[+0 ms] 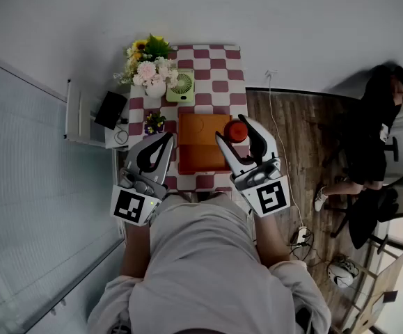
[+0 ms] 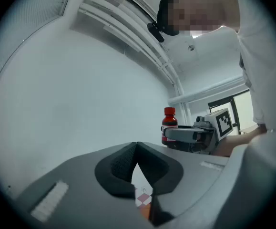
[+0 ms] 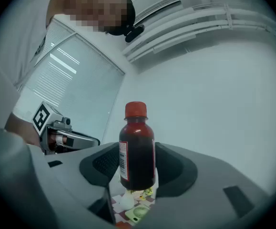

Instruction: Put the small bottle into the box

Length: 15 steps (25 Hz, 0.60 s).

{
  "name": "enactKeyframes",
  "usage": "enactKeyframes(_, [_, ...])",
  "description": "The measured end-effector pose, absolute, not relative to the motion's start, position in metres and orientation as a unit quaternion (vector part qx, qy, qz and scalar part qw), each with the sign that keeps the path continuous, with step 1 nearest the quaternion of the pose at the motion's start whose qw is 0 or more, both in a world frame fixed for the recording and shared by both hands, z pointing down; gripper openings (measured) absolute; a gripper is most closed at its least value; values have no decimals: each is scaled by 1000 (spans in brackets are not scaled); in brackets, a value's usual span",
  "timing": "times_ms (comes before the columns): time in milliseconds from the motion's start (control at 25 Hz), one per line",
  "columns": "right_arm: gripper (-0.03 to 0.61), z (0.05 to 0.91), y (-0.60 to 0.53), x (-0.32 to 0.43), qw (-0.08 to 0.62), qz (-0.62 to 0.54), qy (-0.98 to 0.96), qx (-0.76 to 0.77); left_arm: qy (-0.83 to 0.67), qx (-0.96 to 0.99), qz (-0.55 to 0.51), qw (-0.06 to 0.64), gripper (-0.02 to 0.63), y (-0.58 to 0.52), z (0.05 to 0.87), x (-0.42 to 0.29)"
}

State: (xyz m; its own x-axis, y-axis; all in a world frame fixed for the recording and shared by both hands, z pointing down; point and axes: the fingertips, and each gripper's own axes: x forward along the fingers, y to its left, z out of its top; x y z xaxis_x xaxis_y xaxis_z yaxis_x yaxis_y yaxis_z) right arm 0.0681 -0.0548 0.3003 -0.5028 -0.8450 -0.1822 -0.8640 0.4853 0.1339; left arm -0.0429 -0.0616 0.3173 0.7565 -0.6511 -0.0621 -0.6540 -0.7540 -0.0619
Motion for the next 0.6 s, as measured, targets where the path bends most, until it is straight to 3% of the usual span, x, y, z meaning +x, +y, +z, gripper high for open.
enactKeyframes(600, [224,309,-52,74,51,80,867,-489,348,-937,11,28,1,-60,328,-46])
